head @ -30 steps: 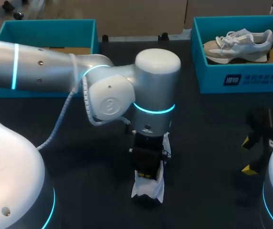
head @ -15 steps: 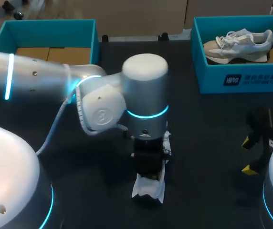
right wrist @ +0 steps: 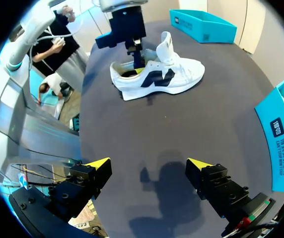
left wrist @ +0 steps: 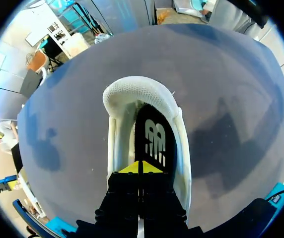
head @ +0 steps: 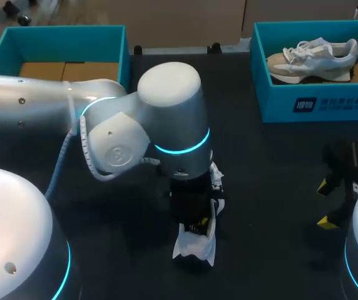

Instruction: Take the shoe out of the shoebox, open the shoe tongue, remove and reinsert the insole, then place the shoe into the shoebox

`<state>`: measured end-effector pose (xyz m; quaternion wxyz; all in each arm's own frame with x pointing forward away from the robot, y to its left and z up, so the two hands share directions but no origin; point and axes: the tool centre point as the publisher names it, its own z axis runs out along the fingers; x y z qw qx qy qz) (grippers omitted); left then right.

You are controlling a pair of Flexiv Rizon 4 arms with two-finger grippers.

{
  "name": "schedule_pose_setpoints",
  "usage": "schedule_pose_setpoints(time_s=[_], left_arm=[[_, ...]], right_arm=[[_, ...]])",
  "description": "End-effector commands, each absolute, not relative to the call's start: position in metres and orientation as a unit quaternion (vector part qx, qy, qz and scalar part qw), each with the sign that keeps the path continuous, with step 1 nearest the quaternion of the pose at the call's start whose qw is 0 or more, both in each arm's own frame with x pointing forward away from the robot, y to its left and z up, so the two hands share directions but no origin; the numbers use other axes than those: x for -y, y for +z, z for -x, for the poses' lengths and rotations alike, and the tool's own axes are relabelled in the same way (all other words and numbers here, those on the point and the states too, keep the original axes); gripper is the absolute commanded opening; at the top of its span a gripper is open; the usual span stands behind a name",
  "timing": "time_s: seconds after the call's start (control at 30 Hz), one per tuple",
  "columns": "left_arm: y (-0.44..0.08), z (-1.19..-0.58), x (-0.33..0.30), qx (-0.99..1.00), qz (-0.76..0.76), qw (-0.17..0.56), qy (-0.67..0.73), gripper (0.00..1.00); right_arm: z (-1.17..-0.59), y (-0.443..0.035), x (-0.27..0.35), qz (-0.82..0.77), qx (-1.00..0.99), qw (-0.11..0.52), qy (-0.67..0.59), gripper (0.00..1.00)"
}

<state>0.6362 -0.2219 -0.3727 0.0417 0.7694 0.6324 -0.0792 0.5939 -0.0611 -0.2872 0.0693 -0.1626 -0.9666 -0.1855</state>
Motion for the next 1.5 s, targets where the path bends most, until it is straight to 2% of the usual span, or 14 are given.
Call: schedule_pose_setpoints(time_s=[0.03, 0.8, 0.87, 1.0, 1.07, 1.33, 1.4, 1.43, 1.5], left_arm=[[-0.367, -0.627, 0.224, -0.638, -0.767, 0.064, -0.041, 0.00], [-0.358, -0.641, 0.215, -0.626, -0.778, 0.051, 0.014, 0.01], [-0.360, -0.640, 0.214, -0.627, -0.777, 0.055, 0.022, 0.12], [-0.363, -0.643, 0.213, -0.632, -0.773, 0.056, 0.026, 0.24], [-0.362, -0.644, 0.210, -0.633, -0.772, 0.055, 0.026, 0.33], [-0.362, -0.653, 0.204, -0.641, -0.765, 0.050, 0.031, 0.43], [-0.364, -0.655, 0.205, -0.643, -0.764, 0.048, 0.031, 0.48], [-0.364, -0.655, 0.205, -0.645, -0.763, 0.047, 0.028, 0.55], [-0.363, -0.654, 0.204, -0.643, -0.764, 0.048, 0.023, 0.85]], right_arm=[[-0.592, -0.287, 0.061, 0.163, 0.967, 0.068, -0.185, 1.00], [-0.592, -0.287, 0.061, 0.163, 0.967, 0.068, -0.185, 1.00], [-0.592, -0.287, 0.061, 0.163, 0.967, 0.068, -0.185, 1.00], [-0.592, -0.287, 0.061, 0.163, 0.967, 0.068, -0.185, 1.00], [-0.592, -0.287, 0.061, 0.163, 0.967, 0.068, -0.185, 1.00], [-0.592, -0.287, 0.061, 0.163, 0.967, 0.068, -0.185, 1.00], [-0.592, -0.287, 0.061, 0.163, 0.967, 0.068, -0.185, 1.00], [-0.592, -0.287, 0.061, 0.163, 0.967, 0.068, -0.185, 1.00], [-0.592, -0.287, 0.061, 0.163, 0.967, 0.068, -0.185, 1.00]])
